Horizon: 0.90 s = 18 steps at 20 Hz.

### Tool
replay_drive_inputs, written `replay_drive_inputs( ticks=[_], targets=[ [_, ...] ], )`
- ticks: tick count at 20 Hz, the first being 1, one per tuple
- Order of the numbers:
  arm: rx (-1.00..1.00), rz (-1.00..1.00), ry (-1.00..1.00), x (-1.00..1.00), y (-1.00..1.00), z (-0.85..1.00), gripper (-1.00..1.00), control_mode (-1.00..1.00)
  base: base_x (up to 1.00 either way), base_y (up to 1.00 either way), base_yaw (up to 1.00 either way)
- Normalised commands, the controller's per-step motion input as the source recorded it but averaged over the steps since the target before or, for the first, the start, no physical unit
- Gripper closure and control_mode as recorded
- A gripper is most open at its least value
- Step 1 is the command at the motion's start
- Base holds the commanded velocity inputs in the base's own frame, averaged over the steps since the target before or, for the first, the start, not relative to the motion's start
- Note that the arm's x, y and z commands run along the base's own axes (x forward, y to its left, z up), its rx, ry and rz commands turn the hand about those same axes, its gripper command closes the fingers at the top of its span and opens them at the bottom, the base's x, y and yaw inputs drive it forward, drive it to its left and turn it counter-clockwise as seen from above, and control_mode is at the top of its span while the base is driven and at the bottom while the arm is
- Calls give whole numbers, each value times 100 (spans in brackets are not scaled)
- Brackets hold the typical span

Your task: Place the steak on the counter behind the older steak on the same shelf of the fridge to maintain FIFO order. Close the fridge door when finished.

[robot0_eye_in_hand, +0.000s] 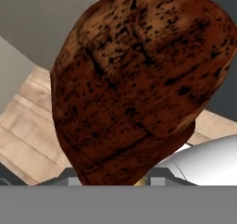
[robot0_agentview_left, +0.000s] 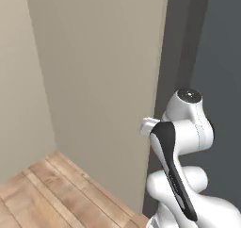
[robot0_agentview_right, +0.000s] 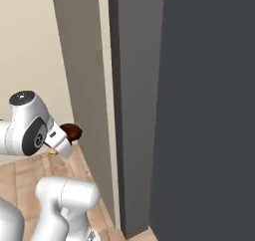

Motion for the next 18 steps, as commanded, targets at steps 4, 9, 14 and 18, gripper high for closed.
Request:
replay_drive_inputs(
  ticks=[4,9,14,18],
  targets=[
    [0,0,0,0,0,0,100,100,-100,18,-70],
    [0,0,0,0,0,0,100,100,-100,15,-65],
    [0,0,0,0,0,0,100,100,-74,0,-75],
    [0,0,0,0,0,0,100,100,-38,-7,-80]
  ],
)
